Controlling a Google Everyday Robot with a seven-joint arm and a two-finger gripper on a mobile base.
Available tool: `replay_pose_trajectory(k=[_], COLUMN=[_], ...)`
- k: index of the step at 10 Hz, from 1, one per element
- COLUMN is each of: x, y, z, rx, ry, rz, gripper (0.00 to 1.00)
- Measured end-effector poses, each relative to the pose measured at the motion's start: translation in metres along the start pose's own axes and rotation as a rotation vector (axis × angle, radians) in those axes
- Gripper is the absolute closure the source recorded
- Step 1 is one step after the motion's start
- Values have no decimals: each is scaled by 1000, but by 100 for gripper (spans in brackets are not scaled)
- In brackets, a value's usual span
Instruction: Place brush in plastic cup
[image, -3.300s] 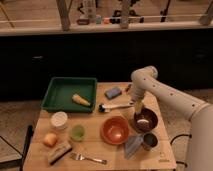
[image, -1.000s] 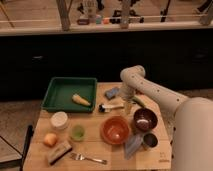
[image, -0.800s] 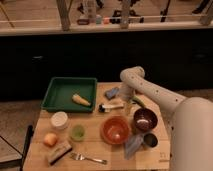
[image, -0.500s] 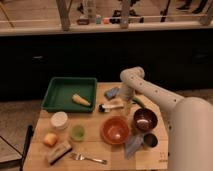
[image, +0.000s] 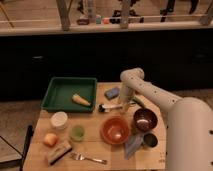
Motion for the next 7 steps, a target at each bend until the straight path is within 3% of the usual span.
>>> replay_pose_trajectory(k=[3, 5, 7], x=[-2, -5, -6], y=[-3, -4, -4], z=[4, 7, 8], rx=[-12, -21, -26], ry=[-2, -1, 0], rz=[-6, -16, -22], gripper=[94, 100, 100])
